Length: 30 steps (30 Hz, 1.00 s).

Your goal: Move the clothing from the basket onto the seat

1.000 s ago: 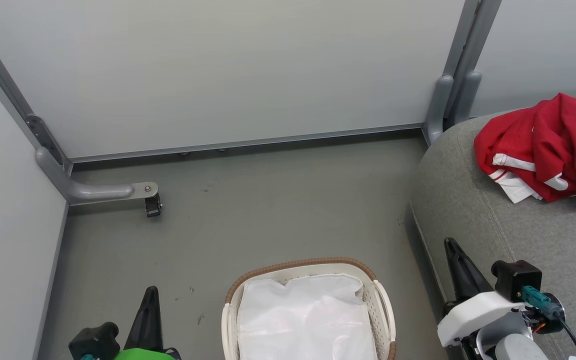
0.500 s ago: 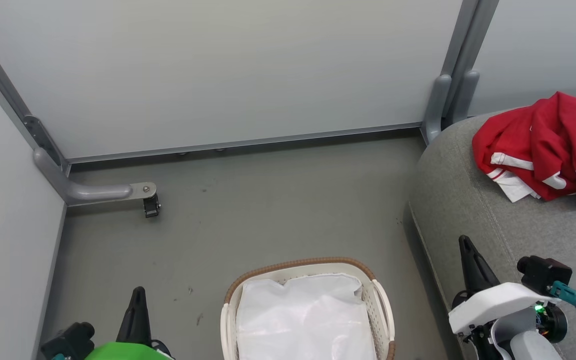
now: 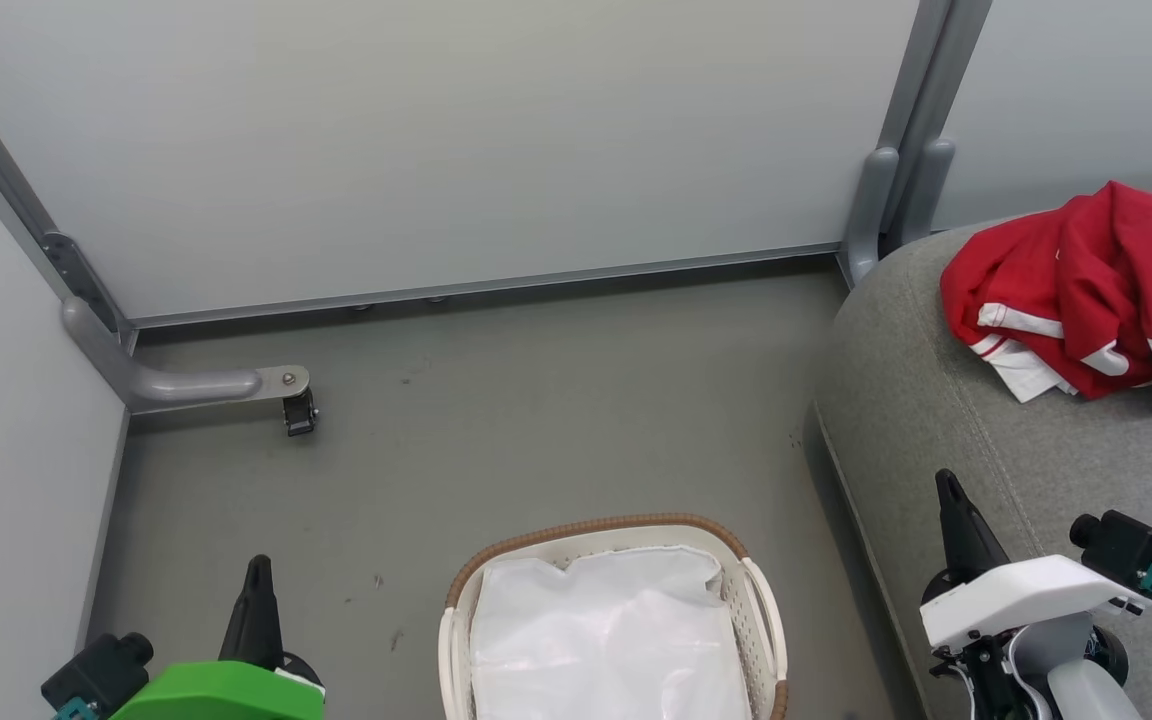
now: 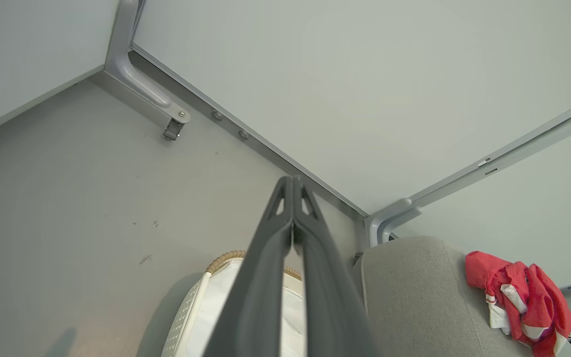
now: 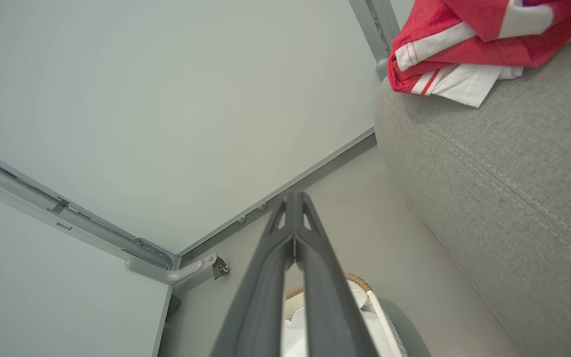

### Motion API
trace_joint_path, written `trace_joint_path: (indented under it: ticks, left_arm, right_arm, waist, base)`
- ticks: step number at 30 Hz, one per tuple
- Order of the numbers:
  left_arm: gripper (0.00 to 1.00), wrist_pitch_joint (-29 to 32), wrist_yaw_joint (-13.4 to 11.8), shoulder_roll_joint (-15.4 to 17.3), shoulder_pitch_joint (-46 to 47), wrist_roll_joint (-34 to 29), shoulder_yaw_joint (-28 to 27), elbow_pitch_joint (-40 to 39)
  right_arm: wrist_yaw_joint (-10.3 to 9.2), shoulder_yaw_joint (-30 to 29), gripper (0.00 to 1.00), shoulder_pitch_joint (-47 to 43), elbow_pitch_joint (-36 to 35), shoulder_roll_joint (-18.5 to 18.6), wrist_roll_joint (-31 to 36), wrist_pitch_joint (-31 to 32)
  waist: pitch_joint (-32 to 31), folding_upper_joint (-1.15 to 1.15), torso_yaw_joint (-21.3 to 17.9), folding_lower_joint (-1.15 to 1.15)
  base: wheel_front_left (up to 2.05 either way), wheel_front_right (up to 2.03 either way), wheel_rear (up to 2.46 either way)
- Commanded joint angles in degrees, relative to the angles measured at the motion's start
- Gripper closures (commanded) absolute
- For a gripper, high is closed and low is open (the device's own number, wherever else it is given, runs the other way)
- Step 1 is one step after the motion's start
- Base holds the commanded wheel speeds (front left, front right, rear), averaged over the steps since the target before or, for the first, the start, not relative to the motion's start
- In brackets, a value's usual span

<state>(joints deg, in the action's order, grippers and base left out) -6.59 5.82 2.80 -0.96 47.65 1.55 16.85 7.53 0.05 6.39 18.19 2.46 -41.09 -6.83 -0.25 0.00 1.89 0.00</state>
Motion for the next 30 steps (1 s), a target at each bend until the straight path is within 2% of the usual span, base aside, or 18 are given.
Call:
trace_joint_path:
  ticks: [1, 30]
  left_arm:
    - [1.0, 0.41, 0.28, 0.11, 1.97, 1.95, -0.6, -0.96]
    - [1.0, 5.64, 0.88, 0.13, 4.35, 19.53, -3.75, -1.79]
  right_arm:
    - [-0.02, -0.47, 1.0, 0.45, -1.07, 0.29, -2.15, 0.51]
    - [-0.03, -3.04, 1.0, 0.19, -2.47, 0.4, -22.33, 5.82]
  waist:
    - [0.01, 0.0, -0.03, 0.0]
    - [0.14, 0.0, -0.62, 0.0]
  base:
    - [0.0, 0.0, 0.0]
    - [0.0, 0.0, 0.0]
